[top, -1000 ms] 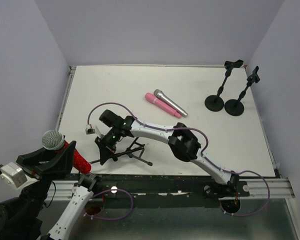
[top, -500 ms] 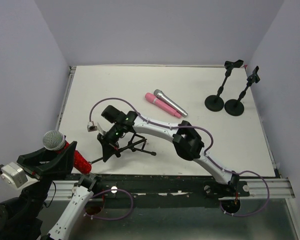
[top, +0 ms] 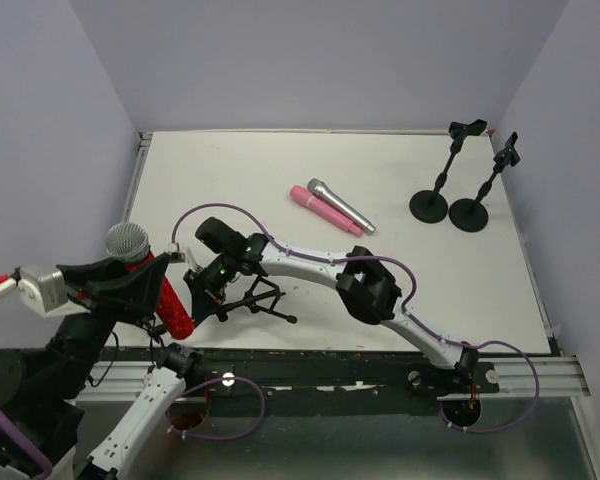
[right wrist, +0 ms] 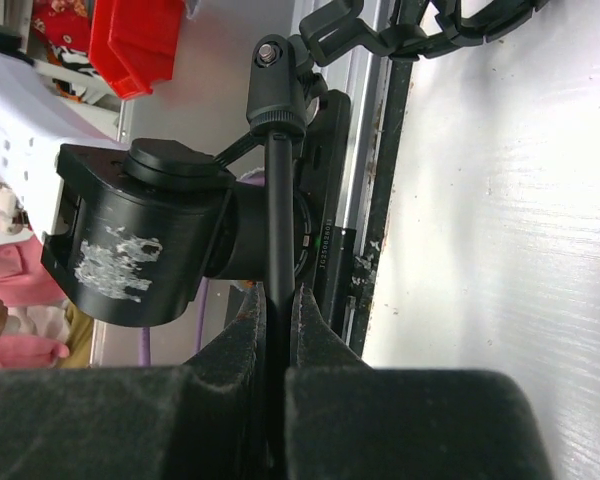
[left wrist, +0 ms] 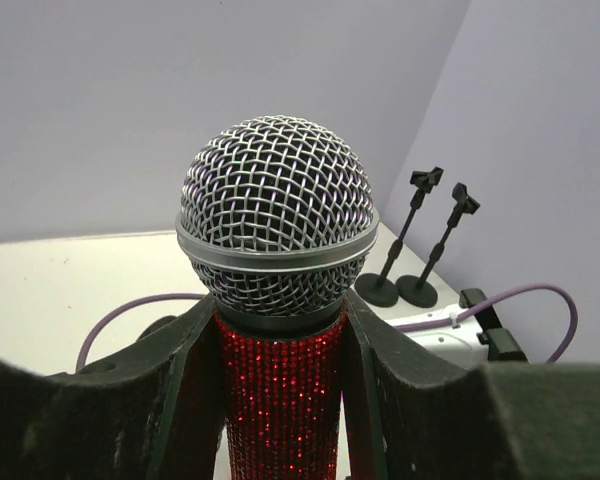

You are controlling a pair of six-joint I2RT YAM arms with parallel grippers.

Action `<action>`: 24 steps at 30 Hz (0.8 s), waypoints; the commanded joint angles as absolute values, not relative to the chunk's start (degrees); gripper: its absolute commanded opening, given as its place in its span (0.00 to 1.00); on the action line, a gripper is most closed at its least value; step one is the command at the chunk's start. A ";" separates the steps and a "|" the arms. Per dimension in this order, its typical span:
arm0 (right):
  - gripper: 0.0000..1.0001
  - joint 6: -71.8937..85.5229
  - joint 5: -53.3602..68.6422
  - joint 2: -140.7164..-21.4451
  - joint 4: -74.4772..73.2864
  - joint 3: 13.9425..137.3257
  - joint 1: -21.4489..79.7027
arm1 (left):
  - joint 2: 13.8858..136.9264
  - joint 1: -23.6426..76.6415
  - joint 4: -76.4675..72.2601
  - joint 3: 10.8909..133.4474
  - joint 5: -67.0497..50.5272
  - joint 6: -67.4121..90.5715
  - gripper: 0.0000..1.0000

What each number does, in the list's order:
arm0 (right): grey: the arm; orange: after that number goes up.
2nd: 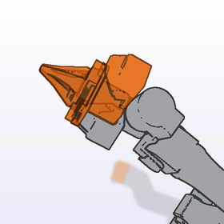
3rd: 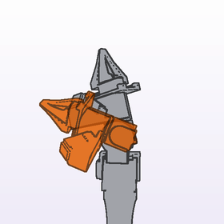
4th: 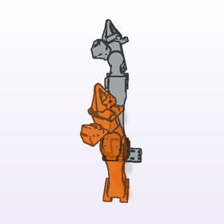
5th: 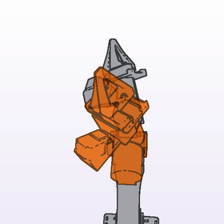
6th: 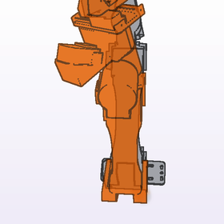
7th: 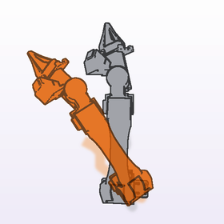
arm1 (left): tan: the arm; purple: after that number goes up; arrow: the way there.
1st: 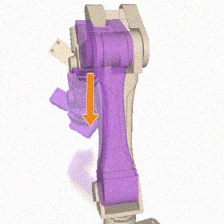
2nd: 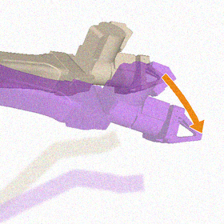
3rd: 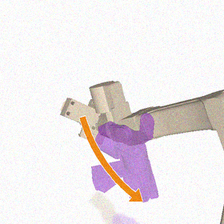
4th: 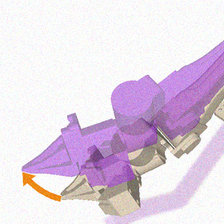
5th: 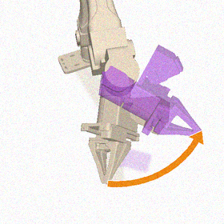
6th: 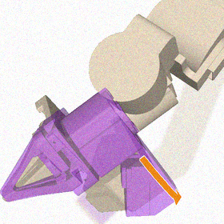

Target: Attach the microphones to the stand

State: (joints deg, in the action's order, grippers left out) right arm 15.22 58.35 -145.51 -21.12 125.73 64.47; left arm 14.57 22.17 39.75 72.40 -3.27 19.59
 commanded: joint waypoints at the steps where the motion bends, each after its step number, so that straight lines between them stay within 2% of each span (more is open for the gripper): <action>1: 0.00 17.93 59.75 -142.49 -14.51 123.78 63.28 | 27.22 21.97 45.86 82.95 -5.88 22.59 0.00; 4: 0.00 19.85 64.32 -138.88 -8.29 115.34 61.71 | 29.27 21.97 47.20 84.29 -5.46 22.94 0.00; 8: 0.00 19.25 66.35 -136.06 -6.50 110.84 60.56 | 30.93 21.97 49.56 86.74 -2.90 22.50 0.00; 15: 0.00 11.09 70.13 -137.98 -15.88 114.77 63.54 | 33.49 22.06 48.87 89.03 -7.11 24.43 0.00; 18: 0.00 -2.50 56.23 -140.01 -31.87 122.59 67.92 | 33.49 21.89 48.43 89.21 -8.52 25.40 0.00; 21: 0.00 -0.45 45.11 -140.10 -29.27 122.78 69.96 | 32.96 22.06 48.78 89.73 -9.05 26.01 0.00; 24: 0.00 -4.90 35.02 -140.80 -31.37 125.68 70.40 | 31.47 21.97 49.48 89.65 -9.05 26.63 0.00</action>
State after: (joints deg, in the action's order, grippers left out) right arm 2.24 50.57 -140.42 -25.89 121.86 68.36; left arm 32.53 22.17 49.47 88.49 -6.94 24.67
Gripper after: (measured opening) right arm 0.094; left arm 0.499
